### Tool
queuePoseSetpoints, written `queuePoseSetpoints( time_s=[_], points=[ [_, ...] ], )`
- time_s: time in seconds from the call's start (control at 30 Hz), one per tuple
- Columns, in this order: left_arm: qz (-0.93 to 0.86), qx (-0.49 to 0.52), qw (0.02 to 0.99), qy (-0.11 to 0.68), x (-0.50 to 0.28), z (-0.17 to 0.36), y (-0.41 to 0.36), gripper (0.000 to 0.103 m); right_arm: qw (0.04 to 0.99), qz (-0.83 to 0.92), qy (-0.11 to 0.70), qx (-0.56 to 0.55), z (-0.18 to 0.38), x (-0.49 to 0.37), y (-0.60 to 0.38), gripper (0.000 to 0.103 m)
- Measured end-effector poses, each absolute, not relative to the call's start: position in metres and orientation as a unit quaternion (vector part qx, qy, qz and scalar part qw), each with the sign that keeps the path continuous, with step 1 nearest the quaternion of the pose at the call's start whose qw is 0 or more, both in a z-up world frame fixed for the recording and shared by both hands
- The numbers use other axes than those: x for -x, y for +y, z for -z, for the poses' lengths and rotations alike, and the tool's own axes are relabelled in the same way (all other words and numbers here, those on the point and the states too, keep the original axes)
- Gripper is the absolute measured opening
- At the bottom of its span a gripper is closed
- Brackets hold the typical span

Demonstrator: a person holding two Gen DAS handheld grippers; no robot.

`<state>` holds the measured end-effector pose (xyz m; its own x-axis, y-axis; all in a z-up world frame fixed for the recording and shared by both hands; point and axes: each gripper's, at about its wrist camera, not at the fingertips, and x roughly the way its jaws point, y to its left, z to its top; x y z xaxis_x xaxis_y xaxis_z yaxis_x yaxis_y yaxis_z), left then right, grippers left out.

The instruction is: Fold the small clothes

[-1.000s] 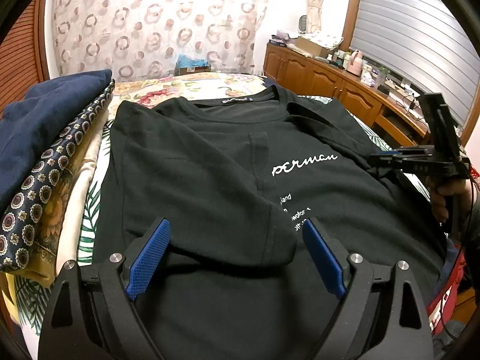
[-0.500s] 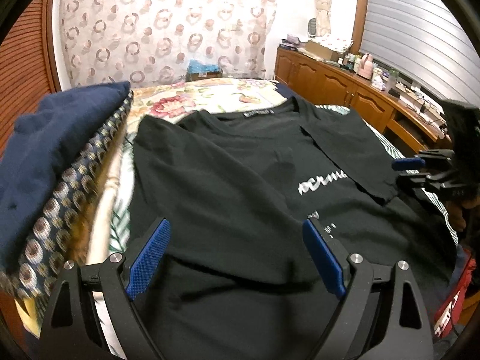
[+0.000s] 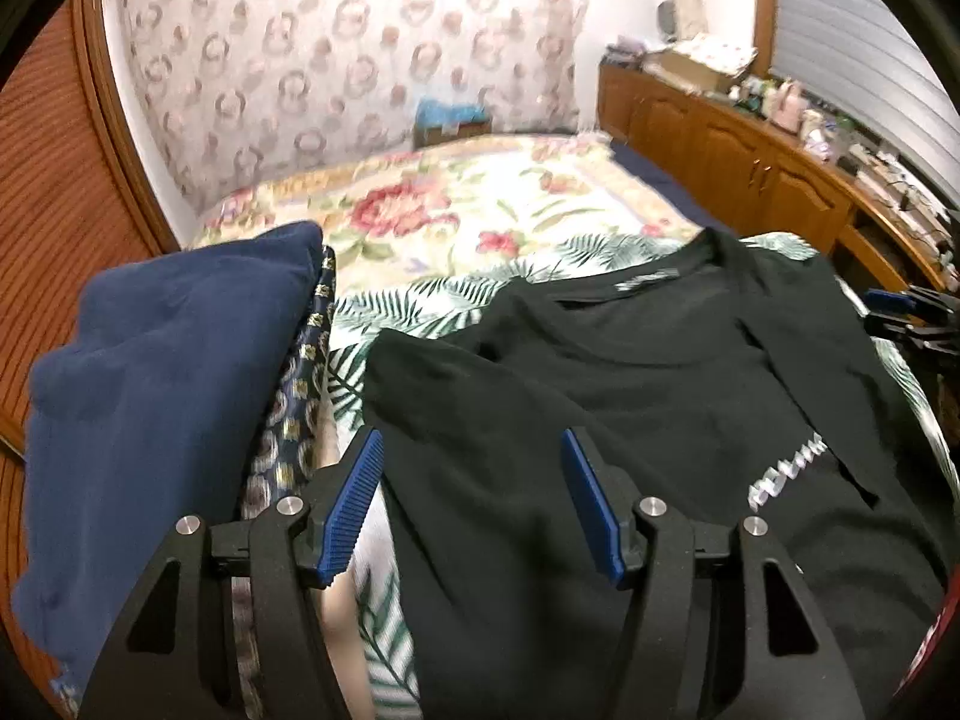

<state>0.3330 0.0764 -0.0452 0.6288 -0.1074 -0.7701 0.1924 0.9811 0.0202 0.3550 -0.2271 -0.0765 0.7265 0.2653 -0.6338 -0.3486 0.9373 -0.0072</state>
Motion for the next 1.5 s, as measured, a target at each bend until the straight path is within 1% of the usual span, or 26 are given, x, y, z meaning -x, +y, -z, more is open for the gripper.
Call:
queuePoseSetpoints(
  time_s=[0.13, 0.33, 0.67, 0.73, 0.77, 0.8, 0.83, 0.87, 0.9, 1.17, 1.43, 1.5],
  points=[
    [0.067, -0.042, 0.887, 0.455, -0.365, 0.058, 0.08, 0.063, 0.927, -0.156, 0.335, 0.061, 0.083, -0.377, -0.228, 0.055],
    [0.053, -0.056, 0.875, 0.478, -0.388, 0.074, 0.076, 0.063, 0.926, -0.15, 0.341, 0.059, 0.093, -0.395, -0.223, 0.055],
    [0.049, -0.042, 0.871, 0.487, -0.4, 0.082, 0.076, 0.062, 0.926, -0.13, 0.351, 0.037, 0.087, -0.41, -0.232, 0.055],
    [0.042, -0.042, 0.873, 0.484, -0.404, 0.082, 0.078, 0.055, 0.927, -0.134, 0.35, 0.029, 0.087, -0.408, -0.232, 0.055],
    [0.038, -0.042, 0.874, 0.482, -0.404, 0.083, 0.079, 0.048, 0.927, -0.137, 0.349, 0.025, 0.087, -0.408, -0.232, 0.055],
    [0.038, -0.038, 0.876, 0.48, -0.405, 0.082, 0.081, 0.038, 0.927, -0.135, 0.35, 0.022, 0.087, -0.407, -0.232, 0.055],
    [0.044, -0.029, 0.878, 0.477, -0.404, 0.081, 0.083, 0.03, 0.927, -0.132, 0.351, 0.022, 0.089, -0.406, -0.231, 0.055],
    [0.046, -0.022, 0.878, 0.476, -0.405, 0.081, 0.087, 0.016, 0.926, -0.131, 0.353, 0.022, 0.09, -0.405, -0.231, 0.055],
    [0.046, -0.017, 0.879, 0.473, -0.404, 0.079, 0.089, 0.011, 0.925, -0.131, 0.355, 0.023, 0.092, -0.405, -0.23, 0.055],
    [0.046, -0.005, 0.91, 0.412, -0.385, 0.036, 0.103, 0.009, 0.926, -0.127, 0.355, 0.025, 0.085, -0.41, -0.234, 0.055],
    [0.062, -0.004, 0.917, 0.393, -0.373, 0.027, 0.102, 0.009, 0.92, -0.133, 0.368, 0.028, 0.09, -0.423, -0.231, 0.055],
    [0.071, 0.0, 0.919, 0.388, -0.367, 0.026, 0.099, 0.008, 0.919, -0.139, 0.368, 0.043, 0.09, -0.425, -0.228, 0.055]
  ],
)
